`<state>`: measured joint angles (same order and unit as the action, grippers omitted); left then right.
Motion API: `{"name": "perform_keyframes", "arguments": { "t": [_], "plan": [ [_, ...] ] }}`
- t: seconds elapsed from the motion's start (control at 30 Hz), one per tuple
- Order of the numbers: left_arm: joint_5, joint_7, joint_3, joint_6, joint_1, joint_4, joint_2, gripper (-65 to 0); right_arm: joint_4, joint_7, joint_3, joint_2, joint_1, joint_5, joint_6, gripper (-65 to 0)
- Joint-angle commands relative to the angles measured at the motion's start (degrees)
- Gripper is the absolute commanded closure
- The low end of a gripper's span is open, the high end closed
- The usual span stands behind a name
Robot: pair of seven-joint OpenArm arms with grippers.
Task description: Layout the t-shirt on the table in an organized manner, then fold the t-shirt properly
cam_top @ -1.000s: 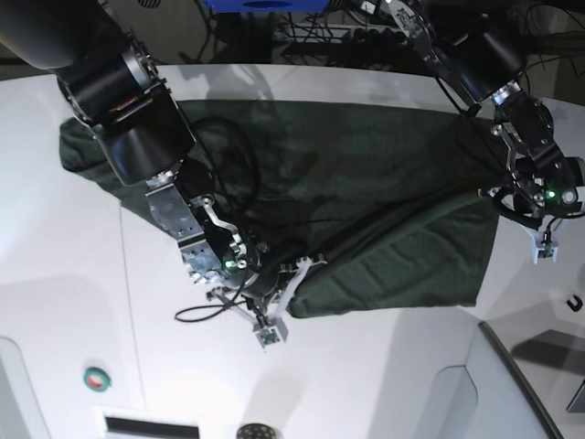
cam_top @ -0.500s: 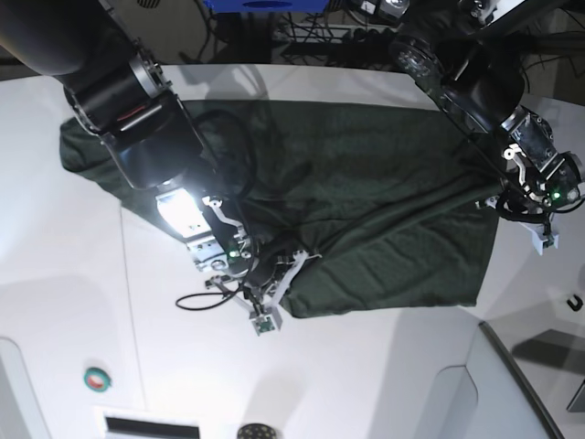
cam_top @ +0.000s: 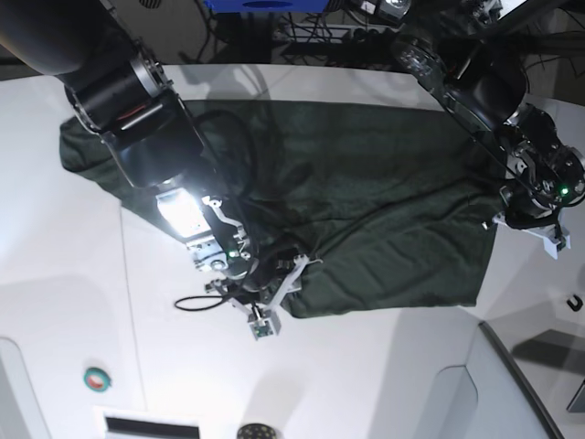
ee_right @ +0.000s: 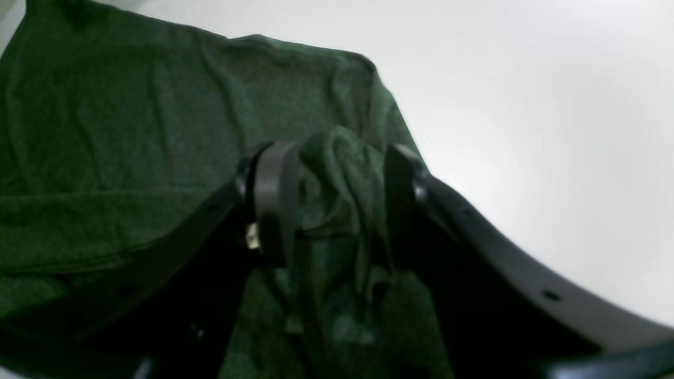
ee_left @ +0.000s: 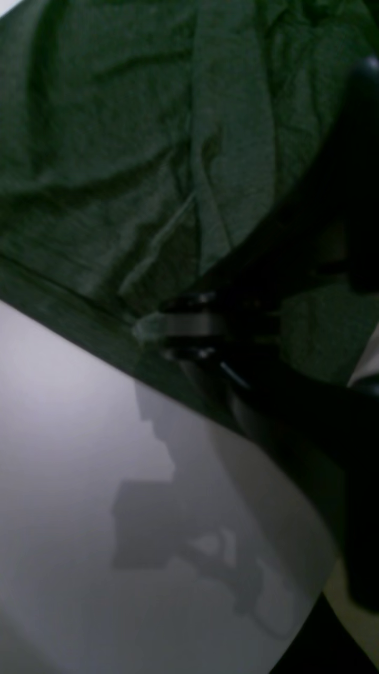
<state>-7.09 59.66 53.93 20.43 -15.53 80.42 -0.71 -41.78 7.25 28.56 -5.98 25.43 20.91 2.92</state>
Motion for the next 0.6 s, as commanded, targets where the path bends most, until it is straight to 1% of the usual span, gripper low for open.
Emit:
{"name": "perform_keyframes", "arguments": {
  "t": [0.0, 0.03, 0.07, 0.13, 0.17, 0.23, 0.3, 0.37, 0.43, 0.47, 0.5, 0.57],
  "plan": [
    [1.33, -0.80, -0.17, -0.34, -0.87, 1.64, -1.44, -7.9, -2.92, -1.58, -0.29, -0.48, 0.99, 0.24, -0.06, -24.9],
    [2.30, -0.80, -0.17, -0.34, -0.78, 2.35, -1.62, -14.8, -5.47, -1.58, -0.29, -0.22, -0.16, 0.24, -0.06, -24.9],
    [3.18, -0.80, -0.17, -0.34, -0.51, 3.05, -1.62, -20.9, -8.37, -1.58, -0.29, 0.75, -1.21, 0.24, -0.06, -24.9],
    [5.47, -0.80, -0.17, -0.34, 0.54, 5.60, -1.71, -32.3, -15.76, -1.58, -0.29, 2.07, -4.64, 0.24, -0.06, -24.9],
    [6.70, -0.80, -0.17, -0.34, 1.07, 7.18, -1.71, -37.2, -20.24, -1.49, -0.29, 2.68, -6.57, 0.24, -0.06, -24.9],
    [8.28, -0.80, -0.17, -0.34, 2.65, 10.35, -1.80, -43.4, -27.45, -1.40, -0.29, 4.62, -10.27, 0.24, -0.06, -24.9],
    [8.81, -0.80, -0.26, -0.16, 4.94, 14.65, -1.80, -46.2, -34.75, 0.53, -0.29, 6.46, -14.40, 0.24, -0.06, -24.9],
    [9.25, -0.80, -0.96, 0.01, 9.16, 18.96, -1.80, -46.4, -40.99, 3.00, -0.29, 8.84, -18.09, 0.24, -0.06, -24.6],
    [9.69, -1.77, -3.69, 0.01, 14.87, 22.83, -1.88, -46.4, -46.44, 4.23, -0.29, 10.86, -22.31, 0.24, -0.06, -23.4],
    [9.51, -3.61, -5.54, 0.01, 17.95, 24.24, -1.97, -46.2, -47.93, 4.14, -0.29, 11.91, -24.07, 0.24, -0.06, -22.7],
    [9.33, -7.39, -8.35, 0.01, 21.64, 25.47, -2.59, -46.2, -49.34, 4.14, -0.38, 13.14, -25.74, 0.24, -0.06, -22.1],
    [8.98, -17.24, -13.98, 0.01, 29.38, 25.91, -4.34, -46.2, -50.40, 4.14, -0.38, 14.73, -28.20, 0.24, -0.06, -21.3]
  ]
}}
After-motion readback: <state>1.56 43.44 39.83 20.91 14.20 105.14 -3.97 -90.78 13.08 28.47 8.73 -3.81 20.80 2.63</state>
